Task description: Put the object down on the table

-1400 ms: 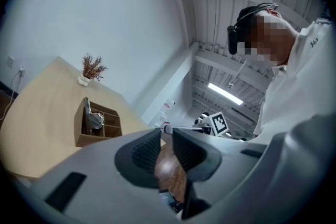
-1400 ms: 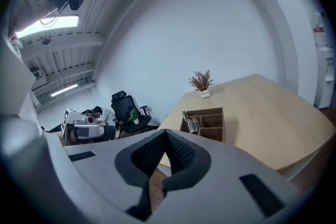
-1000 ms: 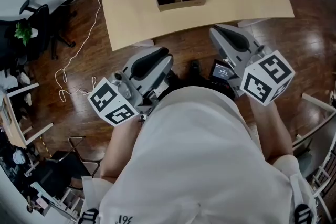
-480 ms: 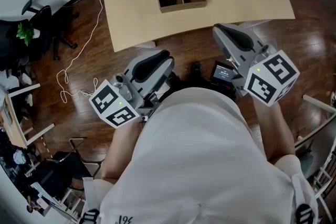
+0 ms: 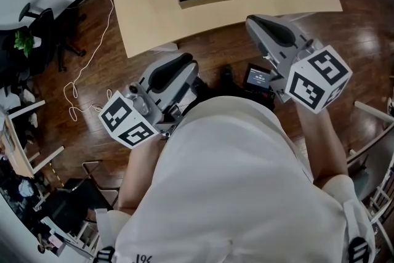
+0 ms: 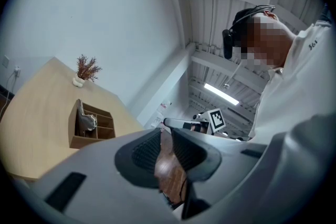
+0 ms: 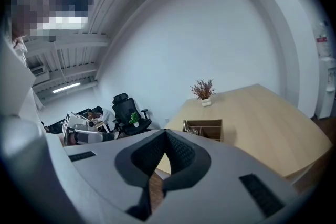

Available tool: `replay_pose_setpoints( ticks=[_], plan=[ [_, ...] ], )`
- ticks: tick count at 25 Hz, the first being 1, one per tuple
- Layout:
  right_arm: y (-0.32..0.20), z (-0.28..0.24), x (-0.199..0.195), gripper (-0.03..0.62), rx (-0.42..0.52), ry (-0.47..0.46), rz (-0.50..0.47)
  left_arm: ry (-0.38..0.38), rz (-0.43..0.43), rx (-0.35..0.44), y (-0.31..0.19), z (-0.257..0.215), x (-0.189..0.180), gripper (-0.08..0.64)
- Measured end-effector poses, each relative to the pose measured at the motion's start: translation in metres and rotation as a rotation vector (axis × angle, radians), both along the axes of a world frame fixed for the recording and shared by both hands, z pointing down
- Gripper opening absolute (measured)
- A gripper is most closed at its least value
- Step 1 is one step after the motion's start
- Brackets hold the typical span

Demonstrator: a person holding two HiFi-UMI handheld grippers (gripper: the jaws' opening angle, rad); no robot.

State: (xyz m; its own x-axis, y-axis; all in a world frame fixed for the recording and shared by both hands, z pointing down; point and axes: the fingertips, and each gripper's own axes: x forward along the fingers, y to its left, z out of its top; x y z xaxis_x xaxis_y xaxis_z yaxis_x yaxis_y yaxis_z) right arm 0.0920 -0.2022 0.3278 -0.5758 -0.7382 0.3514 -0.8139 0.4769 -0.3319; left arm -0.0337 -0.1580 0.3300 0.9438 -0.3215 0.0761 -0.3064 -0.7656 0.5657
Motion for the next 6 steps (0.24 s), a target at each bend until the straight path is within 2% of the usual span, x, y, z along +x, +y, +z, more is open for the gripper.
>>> replay_pose_setpoints(
  ticks=[6],
  plan=[
    [-0.004, 0.0004, 0.0057, 0.002, 0.001, 0.003, 0.013, -0.001, -0.001, 0.002, -0.0017, -0.0003, 0.0001, 0.071]
  ],
)
